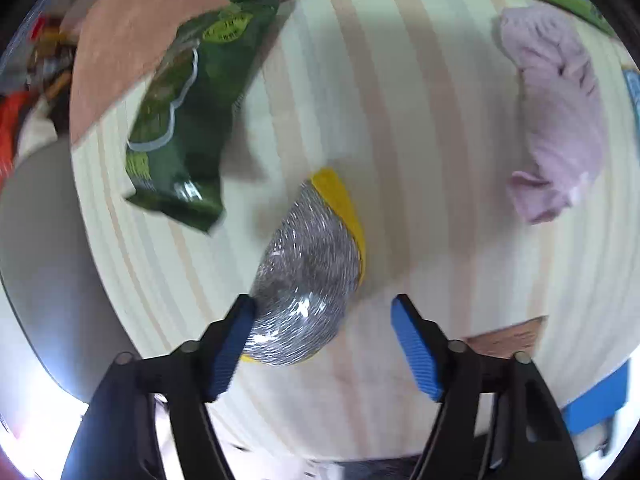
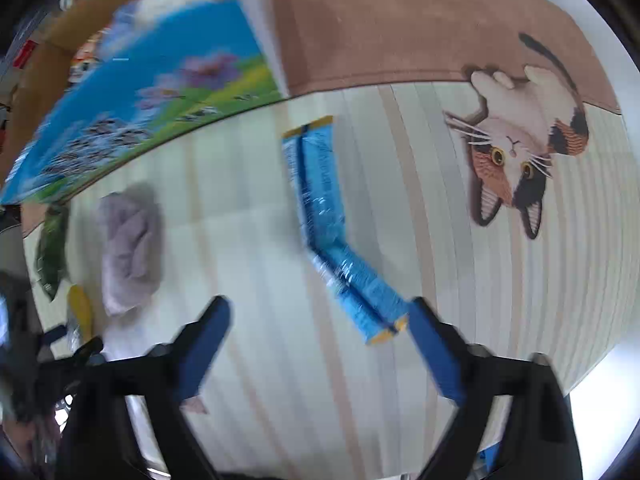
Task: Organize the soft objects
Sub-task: 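Grasp the silver scrubber sponge with the left tool while the right tool grasps the blue stick pack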
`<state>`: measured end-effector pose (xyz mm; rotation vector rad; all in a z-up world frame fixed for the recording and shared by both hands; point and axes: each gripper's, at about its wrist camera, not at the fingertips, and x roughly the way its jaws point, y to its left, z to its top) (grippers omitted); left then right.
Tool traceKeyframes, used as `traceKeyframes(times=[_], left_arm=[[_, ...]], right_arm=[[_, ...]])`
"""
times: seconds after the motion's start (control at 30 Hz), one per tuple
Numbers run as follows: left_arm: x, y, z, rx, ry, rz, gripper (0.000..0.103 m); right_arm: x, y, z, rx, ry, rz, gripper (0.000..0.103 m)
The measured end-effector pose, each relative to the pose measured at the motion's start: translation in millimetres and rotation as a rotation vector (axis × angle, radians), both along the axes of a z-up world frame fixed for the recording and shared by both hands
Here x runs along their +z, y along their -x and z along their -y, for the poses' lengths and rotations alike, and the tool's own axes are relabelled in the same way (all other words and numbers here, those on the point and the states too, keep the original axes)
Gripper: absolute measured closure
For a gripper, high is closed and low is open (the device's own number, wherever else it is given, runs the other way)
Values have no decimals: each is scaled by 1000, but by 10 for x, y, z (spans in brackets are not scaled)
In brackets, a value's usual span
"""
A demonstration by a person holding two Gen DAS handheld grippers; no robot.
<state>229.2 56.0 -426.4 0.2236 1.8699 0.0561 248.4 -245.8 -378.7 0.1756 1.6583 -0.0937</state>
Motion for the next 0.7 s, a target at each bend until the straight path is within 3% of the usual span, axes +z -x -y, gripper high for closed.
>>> traceKeyframes(times=[0.13,0.23,0.33,0.47,0.57,0.7], left_arm=[[93,2,43,107,129,-40,44],[147,9,19,138,196,-41,44],[203,32,-29,131,204,-32,44],[277,143,-48,65,203,-30,44],[300,177,38,-28,148,-4,43],[157,129,228,-60,152,-14,41]], right_arm=[[-360,-169,40,27,18,-61,21],[-545,-181,-1,55,25,-111,44],[-508,-117,-72,85,44,-103,70],[-517,66,-169,100,-25,-141,74],[-511,244,-250,107,-92,-166,74],[-514,298,-230,48,-144,-153,71]])
